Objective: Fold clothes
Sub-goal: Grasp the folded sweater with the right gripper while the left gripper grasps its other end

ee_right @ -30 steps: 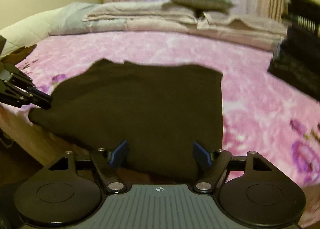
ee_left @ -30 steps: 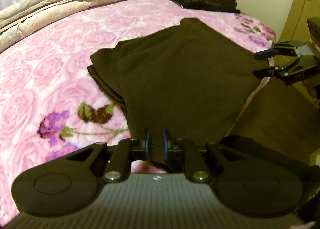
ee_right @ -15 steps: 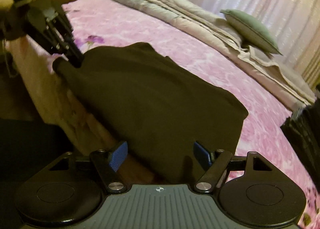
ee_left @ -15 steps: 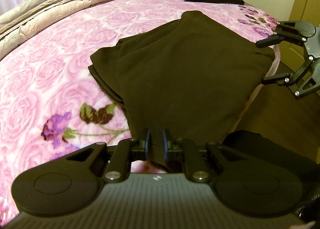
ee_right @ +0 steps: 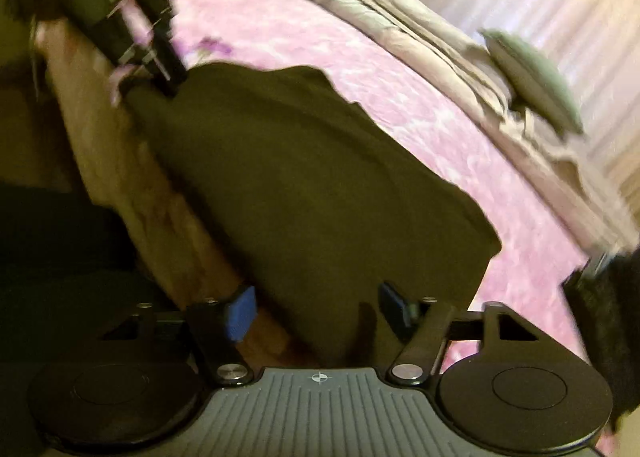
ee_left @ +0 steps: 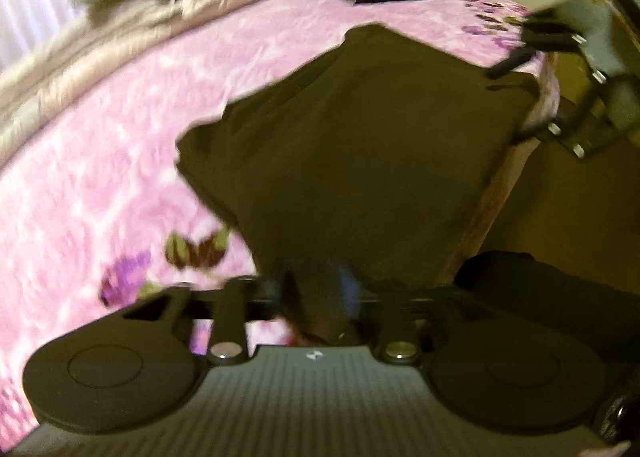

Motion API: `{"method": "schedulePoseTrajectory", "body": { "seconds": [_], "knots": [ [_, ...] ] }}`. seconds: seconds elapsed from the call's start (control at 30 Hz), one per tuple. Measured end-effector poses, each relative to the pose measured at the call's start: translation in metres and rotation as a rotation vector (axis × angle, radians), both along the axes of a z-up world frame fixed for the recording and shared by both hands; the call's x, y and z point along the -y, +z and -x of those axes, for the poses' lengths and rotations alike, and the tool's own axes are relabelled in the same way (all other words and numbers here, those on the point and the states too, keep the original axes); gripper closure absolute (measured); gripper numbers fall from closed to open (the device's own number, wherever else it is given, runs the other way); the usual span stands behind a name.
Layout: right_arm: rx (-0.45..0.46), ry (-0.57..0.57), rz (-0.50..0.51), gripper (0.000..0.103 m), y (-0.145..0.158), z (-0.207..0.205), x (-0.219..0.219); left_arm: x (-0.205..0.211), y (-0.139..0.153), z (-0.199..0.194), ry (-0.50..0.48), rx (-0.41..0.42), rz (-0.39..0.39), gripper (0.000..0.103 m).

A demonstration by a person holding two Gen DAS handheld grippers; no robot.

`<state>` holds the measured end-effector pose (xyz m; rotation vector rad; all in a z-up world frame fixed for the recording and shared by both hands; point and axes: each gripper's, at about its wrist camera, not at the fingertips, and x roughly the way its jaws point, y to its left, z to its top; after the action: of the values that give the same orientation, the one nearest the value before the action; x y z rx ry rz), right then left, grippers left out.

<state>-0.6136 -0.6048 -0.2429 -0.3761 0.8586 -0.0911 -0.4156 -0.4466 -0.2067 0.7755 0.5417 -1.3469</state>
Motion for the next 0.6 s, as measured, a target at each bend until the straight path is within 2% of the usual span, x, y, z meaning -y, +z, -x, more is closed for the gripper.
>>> {"method": "schedulePoseTrajectory", "body": {
  "seconds": [0.03,0.07,0.1,0.23,0.3,0.37,0.4,0.47,0.53,0.57,0.6],
  "knots": [
    [0.006,-0.007,-0.009,0.039,0.002,0.0,0.002,-0.002,0.004,0.011,-0.035,0.047,0.024,0.039],
    [0.008,-0.012,-0.018,0.039,0.003,-0.001,0.003,-0.005,0.007,0.023,-0.069,0.093,0.047,0.034],
    [0.009,-0.017,-0.026,0.039,0.003,-0.002,0.005,-0.007,0.01,0.034,-0.104,0.139,0.067,0.033],
    [0.024,-0.043,-0.055,0.039,0.005,-0.002,0.008,0.006,-0.007,0.081,-0.24,0.306,0.036,0.034],
    [0.038,-0.055,-0.066,0.039,0.007,0.001,0.009,0.018,-0.024,0.095,-0.269,0.402,0.002,0.04],
    [0.051,-0.061,-0.059,0.039,0.009,0.006,0.008,0.029,-0.04,0.101,-0.27,0.494,-0.025,0.058],
    [0.055,-0.056,-0.037,0.039,0.009,0.009,0.006,0.033,-0.042,0.101,-0.26,0.514,-0.024,0.061],
    [0.061,-0.044,0.014,0.039,0.009,0.014,-0.001,0.036,-0.044,0.102,-0.251,0.543,-0.02,0.076],
    [0.062,-0.016,0.099,0.039,0.003,0.018,-0.012,0.038,-0.041,0.102,-0.25,0.564,-0.014,0.084],
    [0.064,0.0,0.137,0.039,0.0,0.019,-0.019,0.038,-0.04,0.101,-0.247,0.569,-0.01,0.087],
    [0.062,0.018,0.173,0.039,-0.005,0.018,-0.026,0.039,-0.034,0.096,-0.233,0.533,0.0,0.087]
  ]
}}
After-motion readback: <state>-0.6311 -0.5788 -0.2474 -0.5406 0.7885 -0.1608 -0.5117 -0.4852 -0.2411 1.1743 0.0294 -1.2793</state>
